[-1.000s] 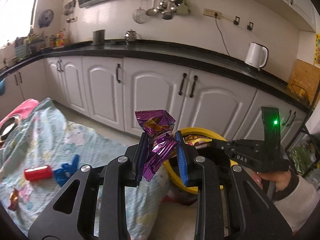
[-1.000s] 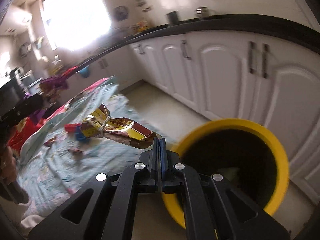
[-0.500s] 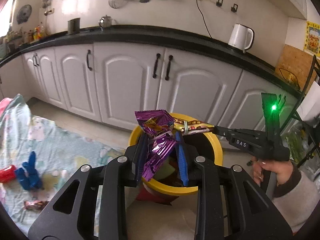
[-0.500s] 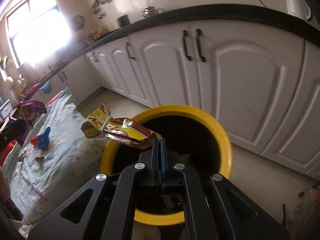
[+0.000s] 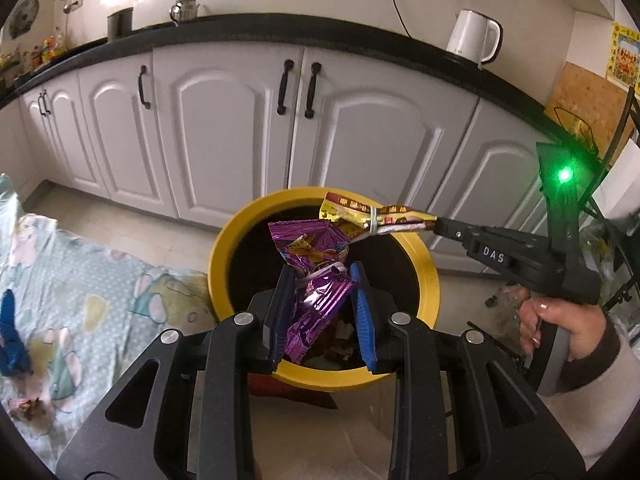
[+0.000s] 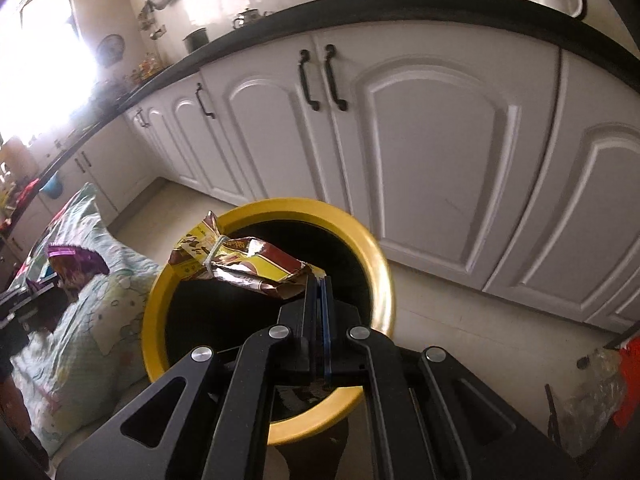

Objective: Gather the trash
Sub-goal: 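Open both tools to drop the wrappers into the bin, then move both tools back over the bed toward the remaining snack wrappers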

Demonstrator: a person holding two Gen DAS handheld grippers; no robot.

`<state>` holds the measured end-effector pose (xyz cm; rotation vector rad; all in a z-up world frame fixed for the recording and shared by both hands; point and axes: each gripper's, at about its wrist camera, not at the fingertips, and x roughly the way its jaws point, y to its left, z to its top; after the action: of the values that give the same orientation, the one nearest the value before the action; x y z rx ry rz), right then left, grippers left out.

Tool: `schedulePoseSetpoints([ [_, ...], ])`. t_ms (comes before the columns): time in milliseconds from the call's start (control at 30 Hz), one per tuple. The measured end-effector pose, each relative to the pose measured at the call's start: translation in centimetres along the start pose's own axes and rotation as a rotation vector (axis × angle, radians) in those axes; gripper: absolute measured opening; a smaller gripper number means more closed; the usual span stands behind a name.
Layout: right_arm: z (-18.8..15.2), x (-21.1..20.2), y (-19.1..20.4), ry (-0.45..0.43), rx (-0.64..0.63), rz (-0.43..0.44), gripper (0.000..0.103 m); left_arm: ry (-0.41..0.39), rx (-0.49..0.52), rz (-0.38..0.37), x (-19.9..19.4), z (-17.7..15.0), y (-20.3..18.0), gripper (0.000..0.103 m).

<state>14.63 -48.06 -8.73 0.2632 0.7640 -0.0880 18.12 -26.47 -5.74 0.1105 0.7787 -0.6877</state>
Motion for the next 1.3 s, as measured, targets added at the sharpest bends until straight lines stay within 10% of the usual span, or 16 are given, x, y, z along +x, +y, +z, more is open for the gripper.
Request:
schedulePoseSetpoints([
  [233,-0.3,0.3,-0.7,0.001,0.024,-0.020,0.004,0.024,-0.018,0.003,1.5,-0.3,-0.2,0.024],
  [300,-0.3,0.4,-0.6,0.004,0.024,-0.009,0.005,0.018,-0.027,0.016,1.4,-0.2,0.0,0.053],
  [567,0.2,-0.4,-0.3,-0.047,0.055,0.015,0.046,-0.037,-0.085,0.081,-1.0,-0.2,2.0,0.092],
  [833,0.9,-2.9,2.1,-0.125,0.049,0.115,0.066,-0.101,-0.118,0.167,-4.4,-0.5,4.1,0.092],
  [1300,1.1,-5.2,10.9,-0.151,-0.125,0.284,0.071,-0.209,-0.180,0.335,-11.1,-2.2,9.1,0.092],
])
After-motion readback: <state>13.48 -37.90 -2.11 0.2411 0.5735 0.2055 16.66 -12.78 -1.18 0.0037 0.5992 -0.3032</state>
